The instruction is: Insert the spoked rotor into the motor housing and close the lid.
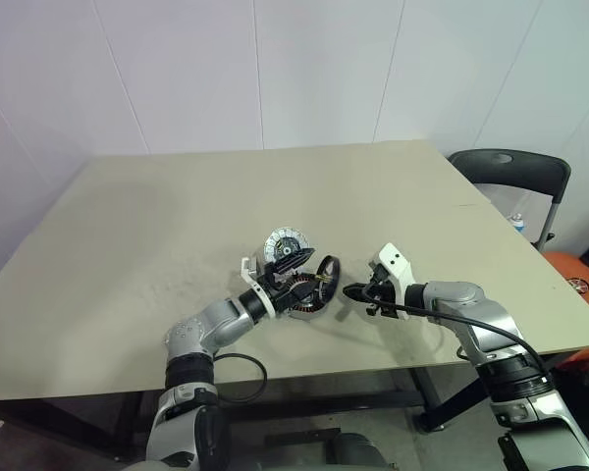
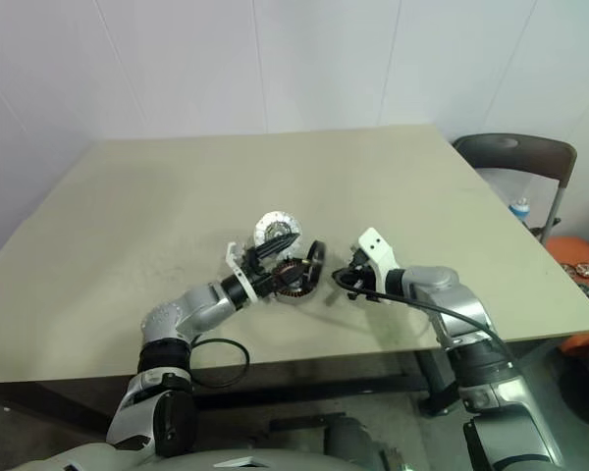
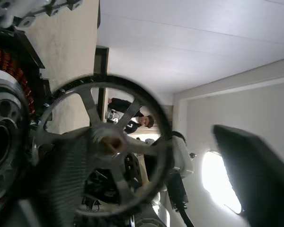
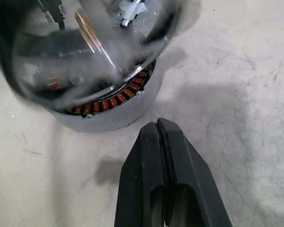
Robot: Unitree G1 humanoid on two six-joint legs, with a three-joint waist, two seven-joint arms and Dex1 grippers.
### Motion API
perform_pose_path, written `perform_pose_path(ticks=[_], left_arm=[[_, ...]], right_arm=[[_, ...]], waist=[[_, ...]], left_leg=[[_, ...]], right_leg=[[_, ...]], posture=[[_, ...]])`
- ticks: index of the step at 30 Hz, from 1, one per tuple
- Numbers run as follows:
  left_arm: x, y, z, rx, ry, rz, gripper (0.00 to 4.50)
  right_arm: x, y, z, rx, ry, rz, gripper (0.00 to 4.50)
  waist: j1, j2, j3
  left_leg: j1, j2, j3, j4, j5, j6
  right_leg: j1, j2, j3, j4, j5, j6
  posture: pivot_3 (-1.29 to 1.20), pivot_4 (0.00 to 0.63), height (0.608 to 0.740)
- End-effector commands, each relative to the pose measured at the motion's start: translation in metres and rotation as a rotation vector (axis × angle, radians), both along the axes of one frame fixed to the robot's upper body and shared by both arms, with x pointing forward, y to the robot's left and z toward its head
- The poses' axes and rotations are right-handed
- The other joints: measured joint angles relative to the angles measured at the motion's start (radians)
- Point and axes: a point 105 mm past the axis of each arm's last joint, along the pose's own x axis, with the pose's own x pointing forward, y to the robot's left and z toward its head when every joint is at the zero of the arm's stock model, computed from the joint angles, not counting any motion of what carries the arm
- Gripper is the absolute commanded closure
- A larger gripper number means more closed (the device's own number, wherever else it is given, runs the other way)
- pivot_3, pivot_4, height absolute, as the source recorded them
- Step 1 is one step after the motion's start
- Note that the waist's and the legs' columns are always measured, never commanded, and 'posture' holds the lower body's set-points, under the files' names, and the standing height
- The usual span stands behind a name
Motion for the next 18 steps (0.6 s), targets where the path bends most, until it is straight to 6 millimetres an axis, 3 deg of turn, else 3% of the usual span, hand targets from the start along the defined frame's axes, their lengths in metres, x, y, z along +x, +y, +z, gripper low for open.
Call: perform_pose_path(ticks=[1,7,13,16,18], left_arm=[[-0.004,0.017,-0.018,0.072,0.055,0.028,0.03],[0.006,0.030,-0.013,0.087,0.038,0.073,0.03],[0.009,0.031,-0.015,0.106,0.034,0.077,0.03],[0.006,0.030,-0.018,0.151,0.011,0.055,0.03],[0.008,0.032,-0.009,0.156,-0.040,0.051,0.03]], right_arm=[[0.007,0.004,0.014,0.012,-0.060,0.014,4.50],[0.009,0.003,0.013,0.013,-0.060,0.010,4.50],[0.010,0.005,0.014,0.043,-0.058,-0.003,4.50],[0.012,0.011,0.027,0.169,-0.054,-0.025,4.50],[0.012,0.015,0.036,0.235,-0.050,-0.027,4.50]], waist=[[-0.001,0.000,0.000],[0.003,-0.001,0.001],[0.004,-0.002,0.002],[0.002,-0.002,0.003],[0.004,-0.002,0.003]], left_leg=[[0.000,0.000,0.000,0.000,0.000,0.000],[0.000,0.000,0.000,0.000,0.000,0.000],[0.000,0.000,0.000,0.000,0.000,-0.001],[0.000,0.000,0.000,0.000,0.001,-0.001],[0.000,0.000,0.000,0.000,0.001,-0.002]], right_leg=[[0.000,0.000,0.000,0.000,0.000,0.000],[0.000,0.000,0.000,0.000,0.000,0.000],[0.000,0.000,0.000,0.000,0.000,0.000],[0.000,0.000,0.000,0.000,0.000,0.000],[0.000,0.000,0.000,0.000,0.000,0.000]], posture=[[0.00,0.000,0.740],[0.00,0.000,0.740],[0.00,0.000,0.740],[0.00,0.000,0.740],[0.00,0.000,0.740]])
